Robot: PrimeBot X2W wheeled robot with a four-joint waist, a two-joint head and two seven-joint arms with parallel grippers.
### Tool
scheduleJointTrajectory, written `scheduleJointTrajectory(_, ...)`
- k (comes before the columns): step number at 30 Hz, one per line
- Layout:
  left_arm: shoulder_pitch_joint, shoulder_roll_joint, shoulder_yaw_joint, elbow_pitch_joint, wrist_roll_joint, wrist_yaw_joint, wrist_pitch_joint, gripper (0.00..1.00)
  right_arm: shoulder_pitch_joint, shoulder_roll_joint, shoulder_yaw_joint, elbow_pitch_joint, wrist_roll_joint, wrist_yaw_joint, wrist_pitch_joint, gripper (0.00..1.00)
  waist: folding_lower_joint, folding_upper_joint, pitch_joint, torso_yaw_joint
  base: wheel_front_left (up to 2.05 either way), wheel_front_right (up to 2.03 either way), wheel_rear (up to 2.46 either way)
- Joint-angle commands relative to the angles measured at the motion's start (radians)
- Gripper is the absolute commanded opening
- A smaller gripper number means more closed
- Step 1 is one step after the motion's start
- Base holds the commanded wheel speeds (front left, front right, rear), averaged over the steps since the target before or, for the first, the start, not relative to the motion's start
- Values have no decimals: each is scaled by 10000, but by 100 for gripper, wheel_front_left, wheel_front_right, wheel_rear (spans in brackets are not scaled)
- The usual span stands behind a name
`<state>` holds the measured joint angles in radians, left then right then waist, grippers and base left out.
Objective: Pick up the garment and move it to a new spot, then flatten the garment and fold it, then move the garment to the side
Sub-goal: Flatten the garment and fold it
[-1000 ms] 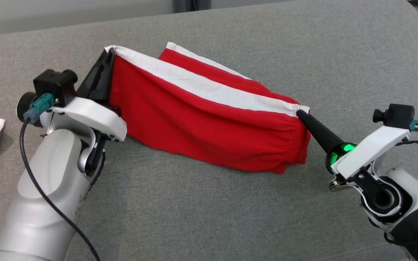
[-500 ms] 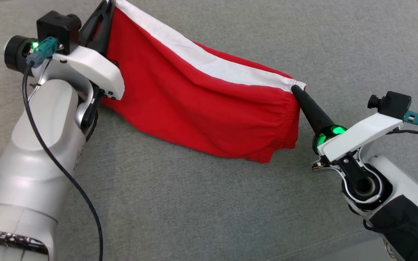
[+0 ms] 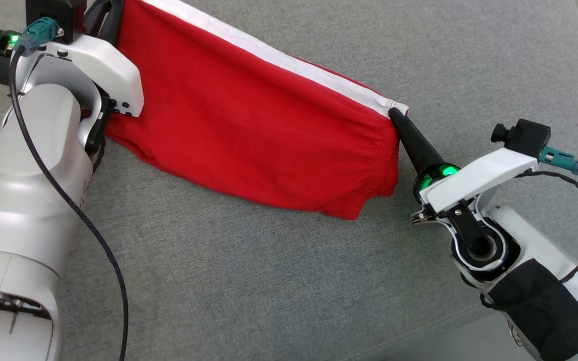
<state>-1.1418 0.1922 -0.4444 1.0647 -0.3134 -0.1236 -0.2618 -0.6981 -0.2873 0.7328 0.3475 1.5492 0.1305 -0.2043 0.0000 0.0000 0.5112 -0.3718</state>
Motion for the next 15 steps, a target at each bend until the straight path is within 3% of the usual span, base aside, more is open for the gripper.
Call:
scheduleJointTrajectory(1,-182,60,-35,128,50,-46,-43,0,-146,-5,-13,82,-18,6,-90,0,0,0,92,-64,0,0,0)
scheduleJointTrajectory(8,-417,30,-170,723,98,-51,-43,0,-277,142,44,383,85,6,39,0,0,0,287,-173,0,0,0)
scheduleJointTrajectory(9,-417,24,-163,756,80,-53,-43,0,-294,155,49,408,96,6,56,4,0,0,306,-177,0,0,0)
scheduleJointTrajectory(10,-425,19,-158,782,64,-55,-43,24,-311,172,54,418,95,6,61,20,0,0,327,-181,0,0,0)
scheduleJointTrajectory(11,-438,9,-160,798,60,-57,-41,62,-315,181,49,471,96,6,49,42,0,0,342,-176,0,0,0)
scheduleJointTrajectory(12,-457,-1,-158,808,49,-58,-41,62,-322,198,32,503,104,6,28,99,0,0,355,-169,0,0,0)
scheduleJointTrajectory(13,-478,-4,-104,770,5,-40,-31,100,-337,216,23,540,110,6,12,100,0,0,366,-158,0,0,0)
scheduleJointTrajectory(15,-473,-11,-40,647,-27,6,-31,100,-368,237,-26,644,129,6,-41,100,0,0,368,-124,0,0,0)
